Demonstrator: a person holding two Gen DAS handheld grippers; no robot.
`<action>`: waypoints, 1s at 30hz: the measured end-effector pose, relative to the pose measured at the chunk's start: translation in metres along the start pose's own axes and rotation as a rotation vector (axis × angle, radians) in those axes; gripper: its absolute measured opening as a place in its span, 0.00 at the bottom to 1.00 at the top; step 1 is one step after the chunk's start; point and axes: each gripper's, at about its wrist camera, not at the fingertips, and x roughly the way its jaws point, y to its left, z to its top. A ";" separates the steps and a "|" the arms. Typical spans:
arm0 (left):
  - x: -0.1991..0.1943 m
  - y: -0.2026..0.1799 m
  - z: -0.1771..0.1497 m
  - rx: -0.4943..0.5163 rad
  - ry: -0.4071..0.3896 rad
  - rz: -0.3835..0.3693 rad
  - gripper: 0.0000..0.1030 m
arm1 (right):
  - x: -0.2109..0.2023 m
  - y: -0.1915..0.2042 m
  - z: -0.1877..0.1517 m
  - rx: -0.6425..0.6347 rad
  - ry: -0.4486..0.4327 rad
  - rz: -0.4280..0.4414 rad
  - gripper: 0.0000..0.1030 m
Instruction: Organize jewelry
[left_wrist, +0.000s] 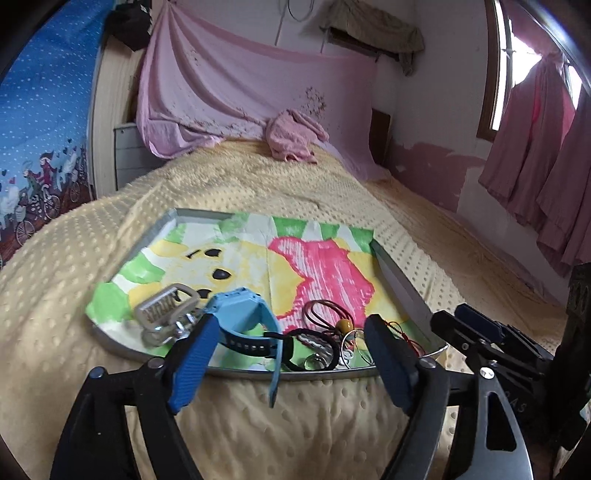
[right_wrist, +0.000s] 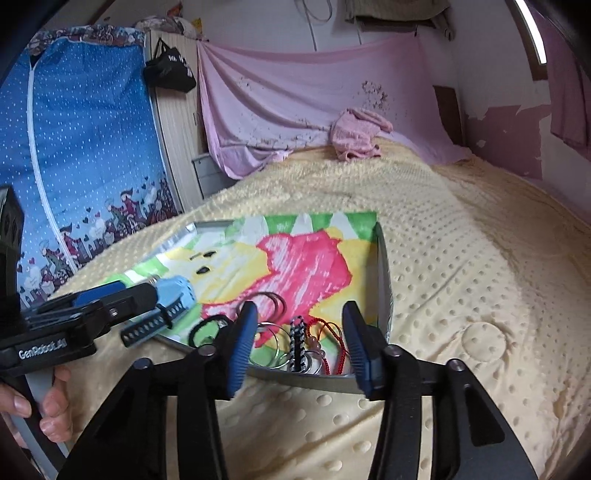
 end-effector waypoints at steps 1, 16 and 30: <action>-0.005 0.002 -0.001 -0.004 -0.013 0.002 0.84 | -0.006 0.001 0.001 0.001 -0.012 -0.001 0.49; -0.082 0.028 -0.024 -0.041 -0.209 0.067 1.00 | -0.101 0.042 0.000 -0.057 -0.200 -0.008 0.92; -0.145 0.042 -0.067 -0.012 -0.264 0.076 1.00 | -0.155 0.065 -0.038 -0.043 -0.227 -0.025 0.95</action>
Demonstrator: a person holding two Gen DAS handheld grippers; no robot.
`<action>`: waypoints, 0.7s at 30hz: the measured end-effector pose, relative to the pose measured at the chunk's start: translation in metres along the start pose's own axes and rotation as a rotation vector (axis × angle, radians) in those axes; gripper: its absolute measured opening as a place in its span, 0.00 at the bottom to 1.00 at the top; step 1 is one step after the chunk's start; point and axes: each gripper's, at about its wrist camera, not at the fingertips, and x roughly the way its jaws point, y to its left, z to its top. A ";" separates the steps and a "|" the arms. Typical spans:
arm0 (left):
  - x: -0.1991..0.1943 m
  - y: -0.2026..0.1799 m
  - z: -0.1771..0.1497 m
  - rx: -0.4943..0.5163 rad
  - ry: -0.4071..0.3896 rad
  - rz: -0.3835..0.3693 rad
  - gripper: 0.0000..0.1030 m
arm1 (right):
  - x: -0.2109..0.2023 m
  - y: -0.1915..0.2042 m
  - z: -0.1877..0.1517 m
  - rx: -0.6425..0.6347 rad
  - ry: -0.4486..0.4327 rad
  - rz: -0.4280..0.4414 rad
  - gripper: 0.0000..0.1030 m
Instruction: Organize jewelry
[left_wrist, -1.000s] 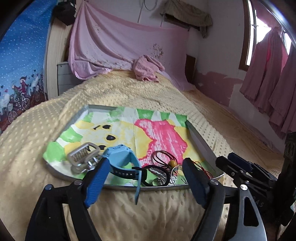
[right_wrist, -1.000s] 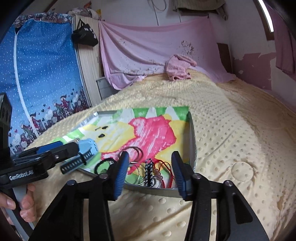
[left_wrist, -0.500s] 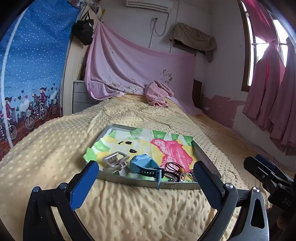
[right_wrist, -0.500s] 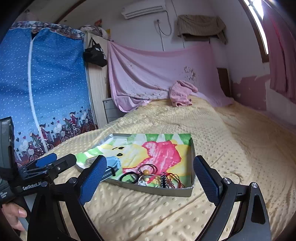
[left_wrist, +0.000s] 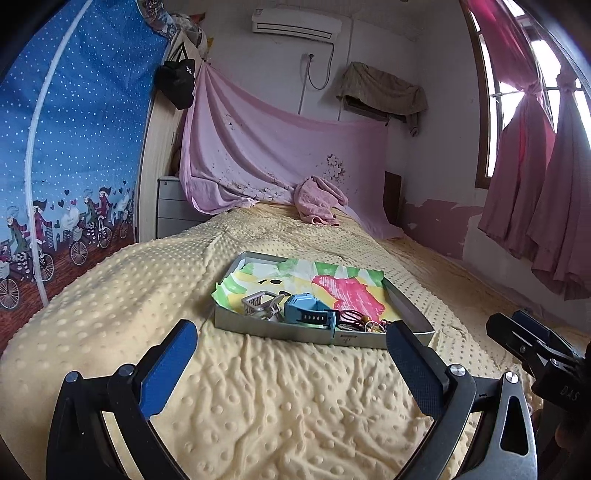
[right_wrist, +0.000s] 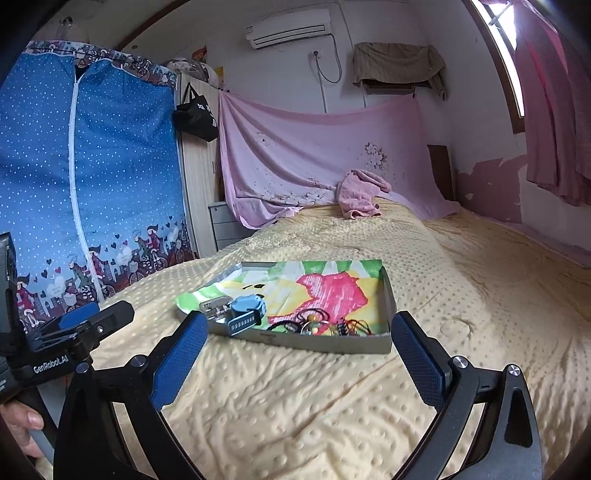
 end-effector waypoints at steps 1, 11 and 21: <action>-0.004 0.001 -0.002 0.002 -0.001 -0.001 1.00 | -0.003 0.002 -0.002 0.002 -0.002 -0.001 0.95; -0.035 0.010 -0.017 0.003 -0.003 -0.009 1.00 | -0.037 0.018 -0.016 -0.010 -0.020 -0.026 0.95; -0.053 0.016 -0.038 0.034 0.024 -0.005 1.00 | -0.061 0.024 -0.036 -0.014 -0.004 -0.044 0.95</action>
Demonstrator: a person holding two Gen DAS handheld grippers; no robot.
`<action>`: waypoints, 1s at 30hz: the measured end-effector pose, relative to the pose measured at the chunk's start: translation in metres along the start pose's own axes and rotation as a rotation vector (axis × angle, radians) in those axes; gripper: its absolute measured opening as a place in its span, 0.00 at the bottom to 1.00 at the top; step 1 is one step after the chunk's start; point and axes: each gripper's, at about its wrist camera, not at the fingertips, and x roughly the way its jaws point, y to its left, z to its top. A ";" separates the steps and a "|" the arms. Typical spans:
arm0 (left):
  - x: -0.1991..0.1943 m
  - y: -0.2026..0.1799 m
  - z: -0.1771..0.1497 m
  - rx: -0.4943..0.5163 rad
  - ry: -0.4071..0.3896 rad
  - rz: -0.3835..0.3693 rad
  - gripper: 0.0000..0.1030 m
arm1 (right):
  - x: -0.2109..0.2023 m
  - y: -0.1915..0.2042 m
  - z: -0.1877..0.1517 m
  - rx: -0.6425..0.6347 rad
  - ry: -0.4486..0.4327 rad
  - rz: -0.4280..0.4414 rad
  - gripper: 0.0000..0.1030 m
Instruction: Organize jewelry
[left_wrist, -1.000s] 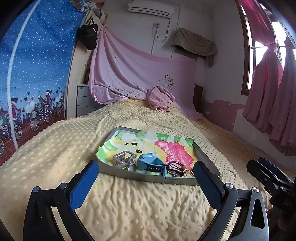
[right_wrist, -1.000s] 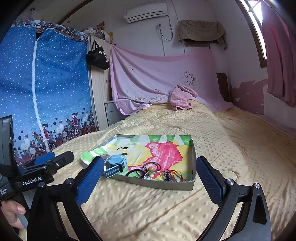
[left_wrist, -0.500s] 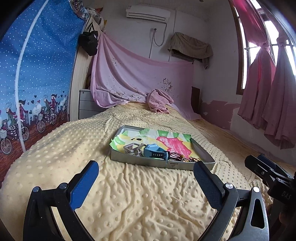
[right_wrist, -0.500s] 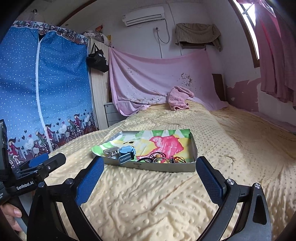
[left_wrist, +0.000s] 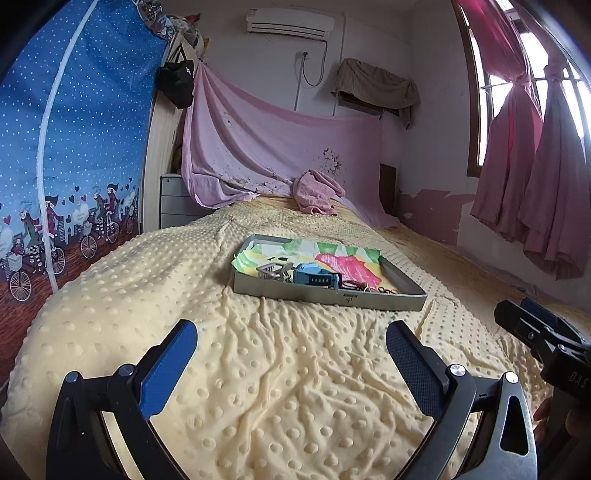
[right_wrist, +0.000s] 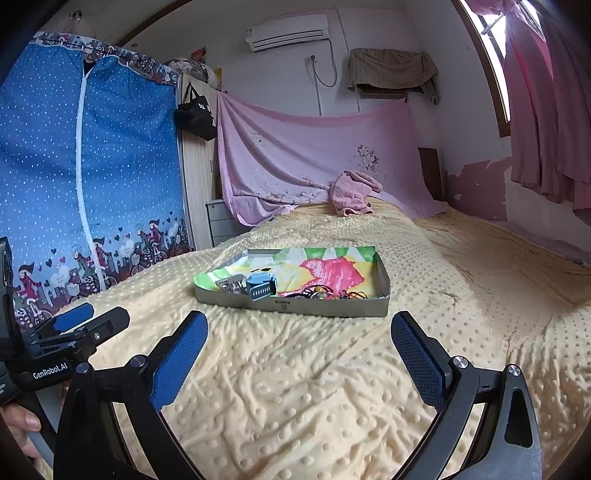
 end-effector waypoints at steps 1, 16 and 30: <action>-0.002 0.000 -0.002 0.003 0.003 0.001 1.00 | -0.002 0.001 -0.002 0.000 0.003 -0.001 0.95; -0.008 0.005 -0.020 0.011 0.039 0.022 1.00 | -0.003 -0.001 -0.016 -0.034 0.051 -0.059 0.95; -0.009 0.006 -0.027 0.031 0.045 0.043 1.00 | 0.004 -0.002 -0.025 -0.031 0.074 -0.060 0.95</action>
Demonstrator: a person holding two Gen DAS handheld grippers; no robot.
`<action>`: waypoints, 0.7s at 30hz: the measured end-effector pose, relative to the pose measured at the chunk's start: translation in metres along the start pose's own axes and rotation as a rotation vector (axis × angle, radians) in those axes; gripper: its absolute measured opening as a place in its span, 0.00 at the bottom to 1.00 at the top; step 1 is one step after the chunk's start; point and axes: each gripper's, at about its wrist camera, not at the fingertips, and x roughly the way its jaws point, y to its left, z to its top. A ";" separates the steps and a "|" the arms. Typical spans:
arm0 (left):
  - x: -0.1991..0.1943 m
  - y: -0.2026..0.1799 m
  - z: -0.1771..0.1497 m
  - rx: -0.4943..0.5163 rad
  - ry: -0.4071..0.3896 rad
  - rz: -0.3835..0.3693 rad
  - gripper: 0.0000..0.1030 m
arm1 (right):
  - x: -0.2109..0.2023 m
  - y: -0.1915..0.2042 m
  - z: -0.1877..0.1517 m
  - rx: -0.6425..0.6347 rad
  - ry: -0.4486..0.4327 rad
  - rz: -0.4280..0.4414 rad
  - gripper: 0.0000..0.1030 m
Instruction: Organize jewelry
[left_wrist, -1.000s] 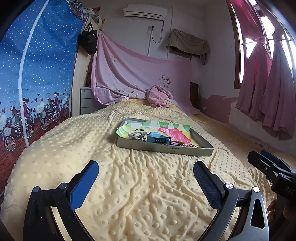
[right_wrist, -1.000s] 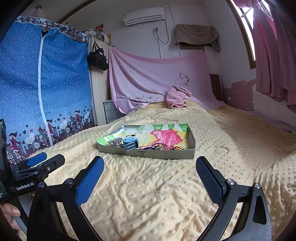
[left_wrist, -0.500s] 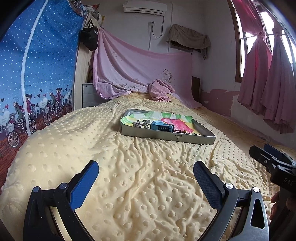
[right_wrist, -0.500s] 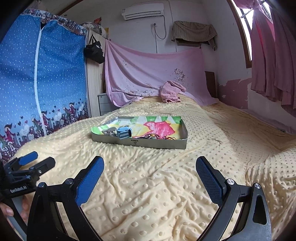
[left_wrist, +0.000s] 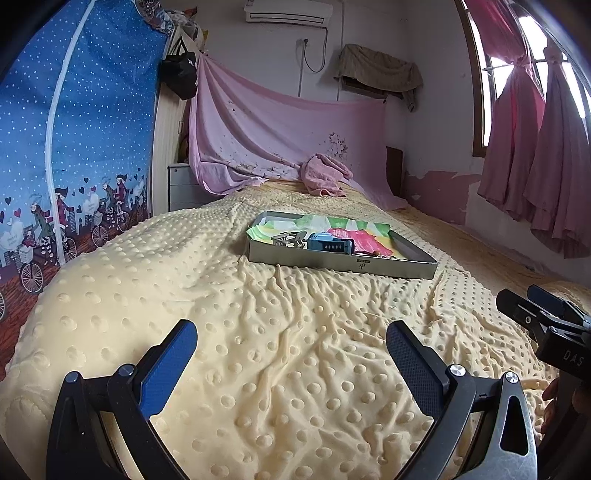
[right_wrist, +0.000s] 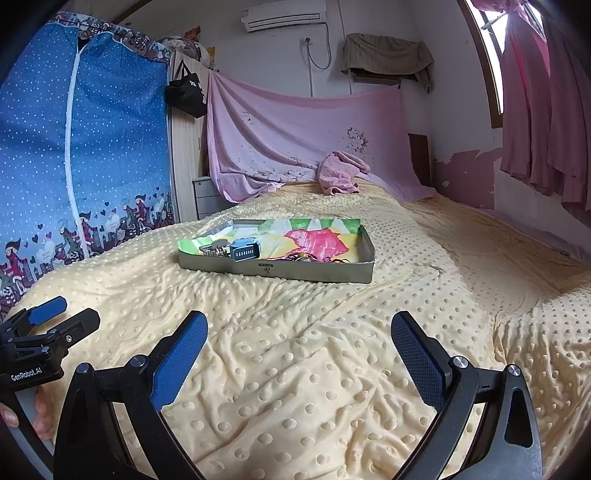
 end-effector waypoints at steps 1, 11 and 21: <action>0.000 -0.001 0.000 0.004 -0.002 0.002 1.00 | 0.000 0.000 0.000 -0.001 0.000 0.000 0.95; -0.002 -0.005 0.000 0.026 -0.019 0.006 1.00 | 0.000 0.001 0.000 0.009 -0.003 0.002 0.95; -0.004 -0.004 0.000 0.023 -0.027 0.007 1.00 | -0.001 0.002 0.001 0.008 -0.008 0.005 0.95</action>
